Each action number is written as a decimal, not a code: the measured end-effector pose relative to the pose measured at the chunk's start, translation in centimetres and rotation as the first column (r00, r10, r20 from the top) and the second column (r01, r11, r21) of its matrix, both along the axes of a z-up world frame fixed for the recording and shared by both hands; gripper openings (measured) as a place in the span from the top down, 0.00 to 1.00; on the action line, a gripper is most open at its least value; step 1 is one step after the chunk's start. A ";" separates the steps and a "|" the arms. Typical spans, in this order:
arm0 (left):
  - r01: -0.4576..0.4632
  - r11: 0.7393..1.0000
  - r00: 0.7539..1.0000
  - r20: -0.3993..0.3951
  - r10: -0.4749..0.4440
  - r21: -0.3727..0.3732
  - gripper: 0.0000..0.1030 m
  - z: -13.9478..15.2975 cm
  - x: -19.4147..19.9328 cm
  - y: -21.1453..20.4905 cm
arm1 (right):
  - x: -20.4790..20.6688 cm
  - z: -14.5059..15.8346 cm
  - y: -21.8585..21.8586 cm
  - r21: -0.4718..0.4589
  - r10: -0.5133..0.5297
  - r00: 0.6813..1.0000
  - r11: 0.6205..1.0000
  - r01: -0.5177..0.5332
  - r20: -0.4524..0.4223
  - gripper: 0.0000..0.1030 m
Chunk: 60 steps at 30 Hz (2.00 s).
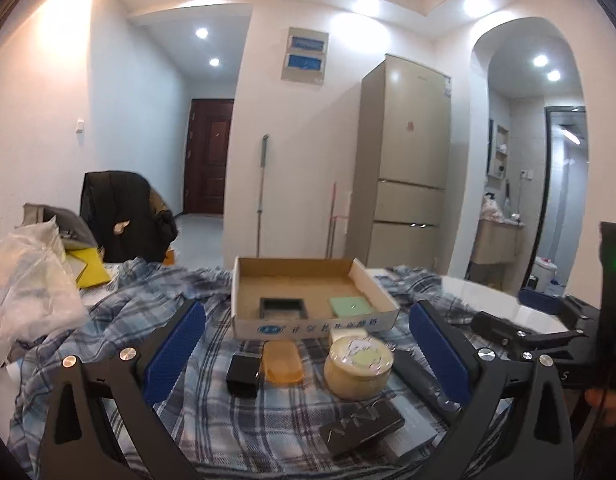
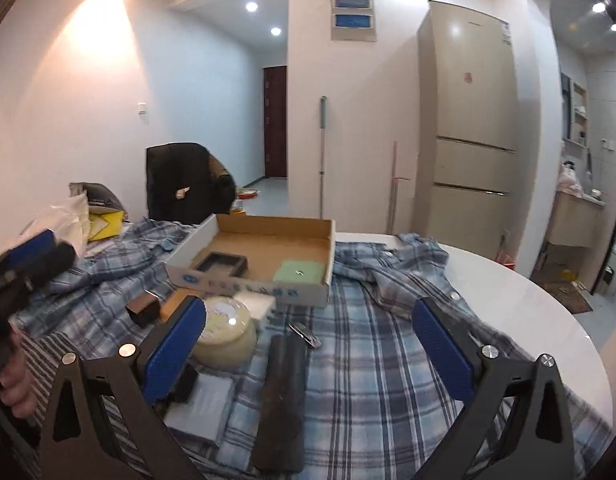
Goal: Organize rigid objects
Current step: 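Withdraw both tools from the box and lower the right tool to the black remote, then grasp the black remote with the right tool while the left tool grasps the black UNNY box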
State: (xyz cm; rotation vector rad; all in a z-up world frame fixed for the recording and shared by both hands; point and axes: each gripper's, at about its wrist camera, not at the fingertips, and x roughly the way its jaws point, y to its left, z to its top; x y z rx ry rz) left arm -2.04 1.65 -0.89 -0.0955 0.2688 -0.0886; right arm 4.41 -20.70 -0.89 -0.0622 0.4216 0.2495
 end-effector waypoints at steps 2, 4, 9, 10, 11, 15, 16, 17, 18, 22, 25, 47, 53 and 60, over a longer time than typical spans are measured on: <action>-0.019 0.999 0.999 -0.031 0.020 0.032 0.00 -0.3 0.2 -0.4 | -0.8 0.3 0.0 -0.001 -0.015 0.999 1.000 0.015 0.048 0.00; -0.046 0.997 0.998 -0.028 0.048 0.069 0.00 -0.4 0.0 -0.9 | -1.3 0.4 -0.2 -0.003 -0.022 0.997 1.000 0.022 0.072 0.00; 0.003 0.998 0.998 -0.060 0.001 0.067 0.00 -0.8 0.7 -0.9 | -0.8 0.1 -0.6 0.019 -0.020 0.999 1.000 0.019 0.040 0.00; 0.001 0.998 0.998 -0.068 0.003 0.065 0.00 -0.9 0.9 -0.8 | -0.8 0.1 -0.7 0.024 -0.019 0.999 1.000 0.018 0.038 0.00; -0.003 0.998 0.997 -0.072 0.007 0.061 0.00 -0.9 1.0 -0.7 | -0.8 0.1 -0.7 0.027 -0.018 0.999 0.999 0.017 0.038 0.00; -0.042 0.998 0.997 -0.066 0.045 0.049 0.00 -0.9 0.7 -0.3 | -0.8 -0.1 -0.6 0.022 -0.010 0.999 1.000 0.009 0.031 0.01; -0.042 0.998 0.997 -0.060 0.044 0.047 0.00 -0.9 0.6 -0.2 | -0.9 0.0 -0.6 0.023 -0.010 0.999 1.000 0.009 0.036 0.01; -0.034 0.998 0.998 -0.051 0.036 0.044 0.00 -0.8 0.5 -0.2 | -1.0 0.0 -0.6 0.026 -0.009 0.999 1.000 0.008 0.040 0.00; -0.032 0.998 0.998 -0.044 0.034 0.049 0.00 -0.8 0.4 -0.3 | -1.0 0.0 -0.7 0.027 -0.010 0.999 1.000 0.009 0.042 0.00; -0.046 0.995 0.999 -0.024 0.048 0.086 0.00 -0.2 0.1 -0.9 | -0.4 0.1 -0.4 0.019 -0.004 1.000 1.000 0.004 0.001 0.11; -0.018 0.995 0.999 -0.038 0.022 0.097 0.00 1.2 0.5 -1.0 | 1.3 0.0 0.0 -0.047 -0.056 0.986 0.998 0.049 -0.157 0.14; 0.036 0.999 0.996 -0.084 -0.033 0.030 0.00 -1.0 1.3 0.2 | 4.3 -6.2 2.2 -0.077 0.059 0.854 0.990 -0.115 -0.517 0.55; 0.036 0.999 0.996 -0.088 -0.033 0.028 0.00 -1.0 1.4 0.2 | 5.0 -7.1 2.4 -0.086 0.048 0.825 0.989 -0.116 -0.563 0.55; 0.028 0.999 0.994 -0.105 -0.026 0.019 0.00 -1.4 1.6 0.4 | 5.3 -7.9 2.8 -0.121 0.021 0.801 0.986 -0.116 -0.598 0.56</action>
